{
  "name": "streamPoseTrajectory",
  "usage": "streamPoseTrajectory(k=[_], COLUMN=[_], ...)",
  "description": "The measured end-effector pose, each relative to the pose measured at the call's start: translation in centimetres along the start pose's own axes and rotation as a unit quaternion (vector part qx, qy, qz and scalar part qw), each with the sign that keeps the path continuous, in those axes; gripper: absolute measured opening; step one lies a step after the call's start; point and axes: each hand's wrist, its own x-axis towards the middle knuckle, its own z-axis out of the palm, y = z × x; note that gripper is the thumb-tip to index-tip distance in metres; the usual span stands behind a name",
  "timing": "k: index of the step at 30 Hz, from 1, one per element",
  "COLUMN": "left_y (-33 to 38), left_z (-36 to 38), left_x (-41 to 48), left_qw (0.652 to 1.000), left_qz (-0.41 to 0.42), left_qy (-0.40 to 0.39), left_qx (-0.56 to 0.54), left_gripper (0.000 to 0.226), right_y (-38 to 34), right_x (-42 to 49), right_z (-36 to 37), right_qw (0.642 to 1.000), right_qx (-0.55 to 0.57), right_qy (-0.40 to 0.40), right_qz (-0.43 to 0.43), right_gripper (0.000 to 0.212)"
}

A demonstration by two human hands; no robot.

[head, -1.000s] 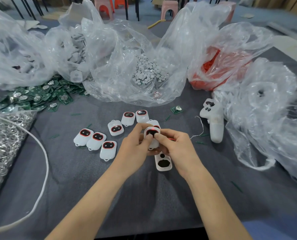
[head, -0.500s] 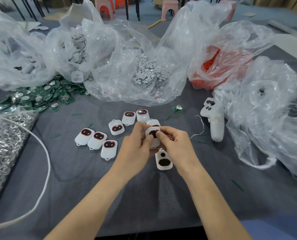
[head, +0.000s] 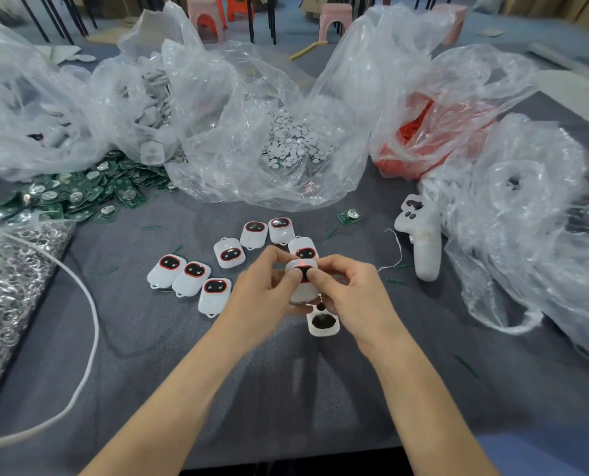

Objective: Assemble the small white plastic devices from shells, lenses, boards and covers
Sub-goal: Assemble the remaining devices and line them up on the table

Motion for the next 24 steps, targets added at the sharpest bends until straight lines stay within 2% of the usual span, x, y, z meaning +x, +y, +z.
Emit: streamPoseTrajectory(k=[5, 9, 12, 15, 17, 21, 24], left_y=[0.3, 1.5, 2.1, 1.7, 1.5, 1.4, 1.4], left_z=[0.1, -0.4, -0.3, 0.1, 0.1, -0.4, -0.3], left_x=[-0.3, -0.5, -1.0, -1.1, -1.0, -1.1, -1.7], left_qw=[0.998, 0.983, 0.975, 0.972, 0.969, 0.943, 0.963], left_qz=[0.046, 0.158, 0.219, 0.234, 0.242, 0.309, 0.265], left_qy=[-0.001, -0.028, -0.009, 0.027, 0.044, 0.05, 0.03], left_qx=[0.051, 0.088, 0.046, 0.005, 0.02, 0.115, 0.018], left_gripper=[0.003, 0.02, 0.026, 0.031, 0.036, 0.039, 0.044], right_y=[-0.1, -1.3, -1.8, -1.9, -2.0, -1.6, -1.6], right_x=[0.1, -0.5, -1.2, -1.9, -2.3, -2.7, -2.7], right_z=[0.3, -1.0, -1.0, -0.4, 0.0, 0.5, 0.4], right_qw=[0.999, 0.995, 0.99, 0.984, 0.979, 0.983, 0.989], right_qx=[-0.018, 0.034, 0.073, 0.161, 0.195, 0.175, 0.114], right_qy=[0.024, 0.012, 0.037, 0.012, -0.007, 0.023, 0.058], right_qz=[-0.021, -0.098, -0.118, -0.078, -0.056, -0.05, -0.078], right_gripper=[0.011, 0.015, 0.022, 0.016, 0.021, 0.006, 0.015])
